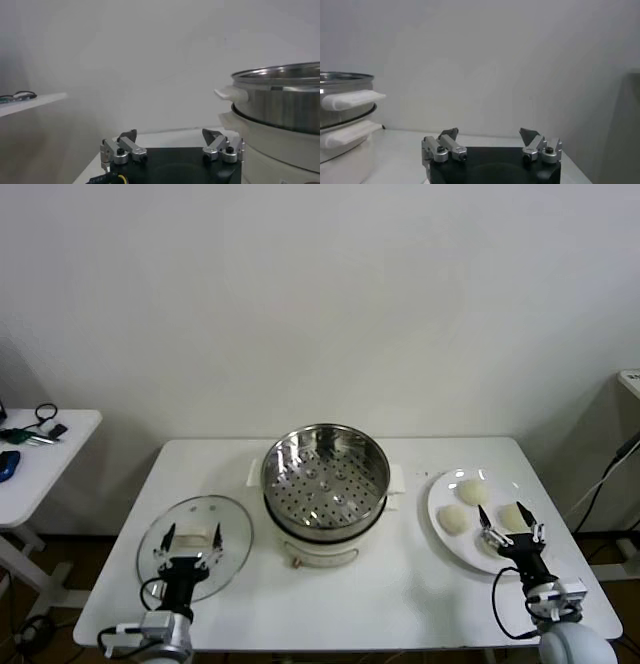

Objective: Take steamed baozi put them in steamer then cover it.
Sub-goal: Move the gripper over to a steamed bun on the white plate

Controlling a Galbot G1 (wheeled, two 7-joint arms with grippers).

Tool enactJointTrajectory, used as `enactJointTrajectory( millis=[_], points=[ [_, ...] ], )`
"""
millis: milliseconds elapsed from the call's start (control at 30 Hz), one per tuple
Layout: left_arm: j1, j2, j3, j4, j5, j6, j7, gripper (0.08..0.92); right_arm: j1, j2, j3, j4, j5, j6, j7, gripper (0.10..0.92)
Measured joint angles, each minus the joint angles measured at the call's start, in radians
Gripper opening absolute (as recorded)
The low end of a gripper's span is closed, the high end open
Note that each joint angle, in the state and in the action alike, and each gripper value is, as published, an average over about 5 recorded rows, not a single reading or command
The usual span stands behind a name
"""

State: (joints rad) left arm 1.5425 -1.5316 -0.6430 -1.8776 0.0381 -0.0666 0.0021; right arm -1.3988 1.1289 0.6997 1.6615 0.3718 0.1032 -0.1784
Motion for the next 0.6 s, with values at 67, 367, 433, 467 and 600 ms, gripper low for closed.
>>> enactJointTrajectory(
  millis=[67,367,433,467,600],
  points=[
    [0.001,0.002,0.001,-0.002,0.000,0.003,-0.002,0.823,0.005,-0.013,-0.002,-0.004,-0.009,-0.008,-0.011,0.823],
    [0.001,0.018,0.004,-0.034,0.006,0.035,-0.021,0.823,0.093,-0.210,-0.039,-0.081,-0.127,-0.087,-0.190,0.823],
    [0.002,0.019,0.006,-0.040,0.007,0.040,-0.023,0.823,0.130,-0.266,-0.057,-0.112,-0.161,-0.098,-0.253,0.823],
    [0.002,0.020,0.008,-0.043,0.007,0.043,-0.024,0.823,0.152,-0.292,-0.069,-0.129,-0.180,-0.101,-0.287,0.823],
    [-0.001,0.022,0.015,-0.053,0.008,0.056,-0.025,0.823,0.268,-0.393,-0.146,-0.206,-0.267,-0.105,-0.431,0.823]
  ],
)
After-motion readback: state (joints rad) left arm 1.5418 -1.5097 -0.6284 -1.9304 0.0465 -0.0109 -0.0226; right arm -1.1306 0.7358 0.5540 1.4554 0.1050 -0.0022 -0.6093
